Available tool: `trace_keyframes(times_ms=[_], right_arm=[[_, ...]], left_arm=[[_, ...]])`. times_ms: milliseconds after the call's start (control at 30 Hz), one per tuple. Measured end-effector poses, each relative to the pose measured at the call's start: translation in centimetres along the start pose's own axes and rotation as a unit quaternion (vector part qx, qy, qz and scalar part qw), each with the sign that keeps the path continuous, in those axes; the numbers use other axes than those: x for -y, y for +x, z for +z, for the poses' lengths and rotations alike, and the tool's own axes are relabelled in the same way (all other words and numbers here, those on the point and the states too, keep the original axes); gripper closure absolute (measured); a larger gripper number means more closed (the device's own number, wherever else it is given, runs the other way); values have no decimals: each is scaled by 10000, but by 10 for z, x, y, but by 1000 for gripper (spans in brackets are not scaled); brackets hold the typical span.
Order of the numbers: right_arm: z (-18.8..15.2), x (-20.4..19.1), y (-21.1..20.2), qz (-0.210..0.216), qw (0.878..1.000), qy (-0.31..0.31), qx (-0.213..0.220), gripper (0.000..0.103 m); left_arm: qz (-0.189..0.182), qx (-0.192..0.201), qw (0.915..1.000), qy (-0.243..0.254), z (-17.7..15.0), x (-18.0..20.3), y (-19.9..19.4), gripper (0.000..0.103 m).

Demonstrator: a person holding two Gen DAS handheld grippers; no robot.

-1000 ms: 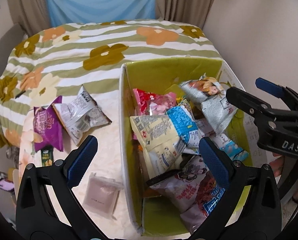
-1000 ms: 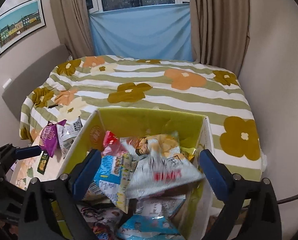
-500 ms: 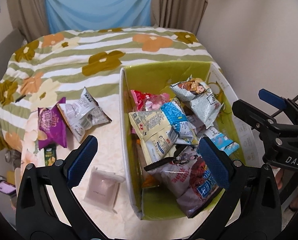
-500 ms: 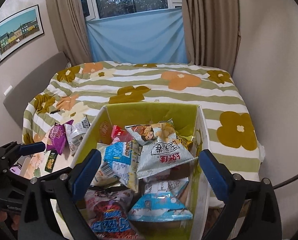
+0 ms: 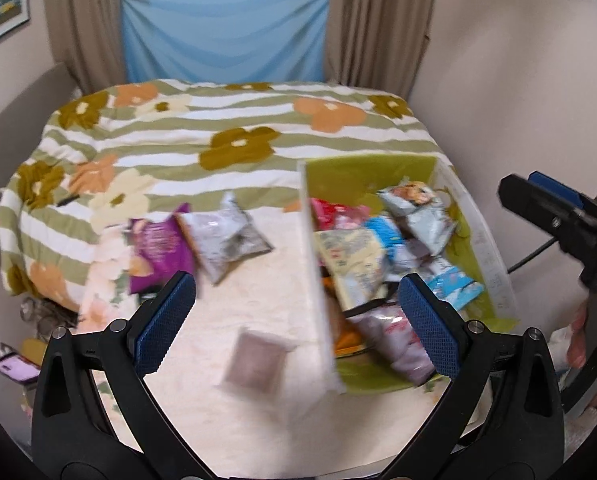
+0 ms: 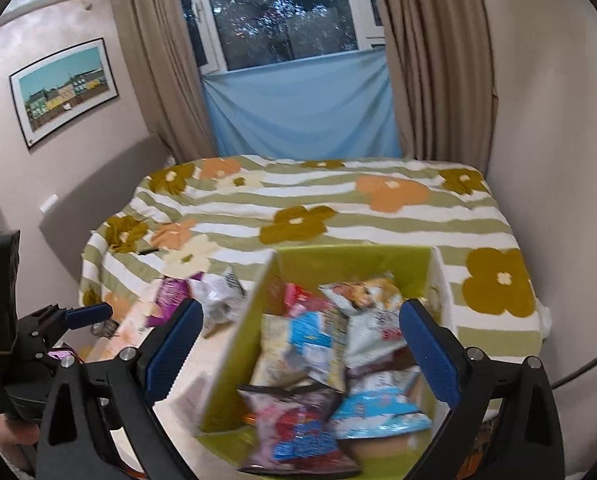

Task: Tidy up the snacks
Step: 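Move both tools back over the purple and white bags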

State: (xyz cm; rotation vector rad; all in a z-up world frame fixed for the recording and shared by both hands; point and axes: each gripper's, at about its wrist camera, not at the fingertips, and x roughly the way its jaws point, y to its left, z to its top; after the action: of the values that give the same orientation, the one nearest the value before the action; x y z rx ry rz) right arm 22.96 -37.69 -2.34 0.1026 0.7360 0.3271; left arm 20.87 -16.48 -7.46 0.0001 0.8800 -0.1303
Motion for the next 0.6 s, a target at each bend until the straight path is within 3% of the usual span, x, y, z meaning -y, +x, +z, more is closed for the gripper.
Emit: trace_keyframes(times_ms=[300,600], right_arm=[[7,-76,25,212,9996,-160,-74,5],[4,-148,74,47,9993,18,-360,5]], left_arm=[[85,-63,9989,-448,-5,-108,-12,2],[-23,-317,9979,-569,-5,-209,0,2]])
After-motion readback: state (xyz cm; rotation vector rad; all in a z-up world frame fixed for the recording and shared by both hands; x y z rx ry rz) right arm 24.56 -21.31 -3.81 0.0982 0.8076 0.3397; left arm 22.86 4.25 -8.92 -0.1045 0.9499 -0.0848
